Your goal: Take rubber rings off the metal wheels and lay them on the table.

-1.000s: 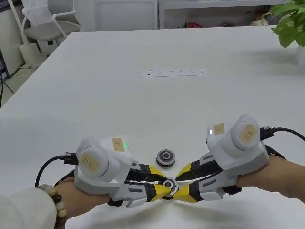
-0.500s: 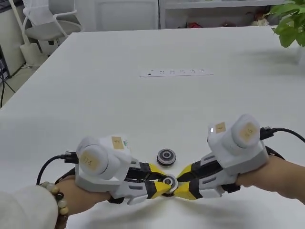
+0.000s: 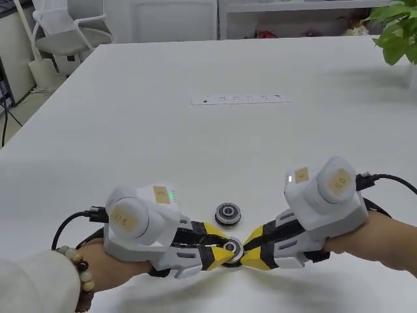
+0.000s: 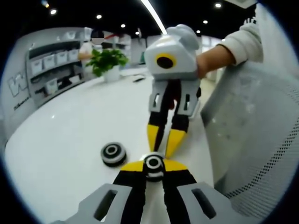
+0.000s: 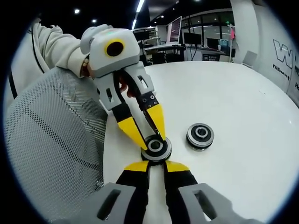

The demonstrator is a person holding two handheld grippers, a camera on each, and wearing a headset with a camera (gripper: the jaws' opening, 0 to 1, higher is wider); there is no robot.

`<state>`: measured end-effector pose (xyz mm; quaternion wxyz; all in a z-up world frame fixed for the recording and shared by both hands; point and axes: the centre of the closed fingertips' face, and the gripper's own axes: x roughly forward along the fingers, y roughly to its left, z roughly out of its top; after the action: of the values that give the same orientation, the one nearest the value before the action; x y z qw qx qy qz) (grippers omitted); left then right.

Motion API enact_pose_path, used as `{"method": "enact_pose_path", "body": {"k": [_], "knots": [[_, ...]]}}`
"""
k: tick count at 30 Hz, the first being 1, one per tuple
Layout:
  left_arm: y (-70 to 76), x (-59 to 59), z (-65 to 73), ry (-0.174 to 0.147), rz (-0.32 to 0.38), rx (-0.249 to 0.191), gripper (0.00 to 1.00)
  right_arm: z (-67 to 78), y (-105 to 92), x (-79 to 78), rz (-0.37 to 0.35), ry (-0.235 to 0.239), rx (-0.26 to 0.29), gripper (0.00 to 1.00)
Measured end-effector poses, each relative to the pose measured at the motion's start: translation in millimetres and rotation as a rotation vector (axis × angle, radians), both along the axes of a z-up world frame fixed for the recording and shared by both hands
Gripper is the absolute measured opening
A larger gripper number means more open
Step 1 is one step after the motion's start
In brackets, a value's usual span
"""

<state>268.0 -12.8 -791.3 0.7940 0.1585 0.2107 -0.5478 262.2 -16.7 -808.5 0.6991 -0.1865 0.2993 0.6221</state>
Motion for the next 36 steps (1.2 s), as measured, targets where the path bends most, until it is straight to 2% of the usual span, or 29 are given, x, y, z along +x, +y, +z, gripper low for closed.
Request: {"method": "enact_pose_path", "body": {"k": [9,12,14,17,20,23,27,29,30,32,34,36], "knots": [[1.3,0.8,-0.1,0.000,0.005,0.001,0.14,0.0,-1.0,3.4,0.007,-0.035,-0.021,0.01],[1.5,1.0,-0.2,-0.002,0.005,0.002,0.14,0.0,-1.8,7.6,-0.014,-0.040,-0.032,0.00],[1.5,1.3,-0.3,-0.004,0.006,0.002,0.14,-0.4,-2.2,8.8,-0.044,-0.007,-0.033,0.00],[1.6,1.3,-0.2,-0.008,0.006,0.005,0.14,0.8,-3.4,11.7,-0.076,0.014,-0.028,0.00],[1.5,1.7,-0.2,-0.010,0.006,0.005,0.14,3.6,-4.4,14.3,-0.126,0.067,-0.008,0.00],[1.5,1.8,-0.1,-0.011,0.006,0.005,0.14,2.9,-4.5,14.6,-0.143,0.090,-0.006,0.00],[1.6,1.9,-0.2,-0.012,0.006,0.002,0.14,5.7,-4.7,15.5,-0.225,0.196,0.031,0.00],[1.4,2.2,-0.2,-0.015,0.005,0.001,0.14,11.4,-3.2,17.8,-0.259,0.243,0.074,0.00],[1.2,2.5,-0.2,-0.018,0.005,0.002,0.14,10.6,-4.9,18.0,-0.273,0.259,0.066,0.00],[0.8,2.7,-0.1,-0.019,0.005,0.001,0.14,9.3,-5.4,17.9,-0.273,0.263,0.067,0.00],[0.9,2.7,0.0,-0.020,0.004,-0.001,0.14,11.6,-3.7,16.6,-0.290,0.294,0.073,0.00],[1.0,2.7,-0.1,-0.021,0.004,-0.001,0.14,11.8,-2.6,15.8,-0.287,0.288,0.071,0.00]]}}
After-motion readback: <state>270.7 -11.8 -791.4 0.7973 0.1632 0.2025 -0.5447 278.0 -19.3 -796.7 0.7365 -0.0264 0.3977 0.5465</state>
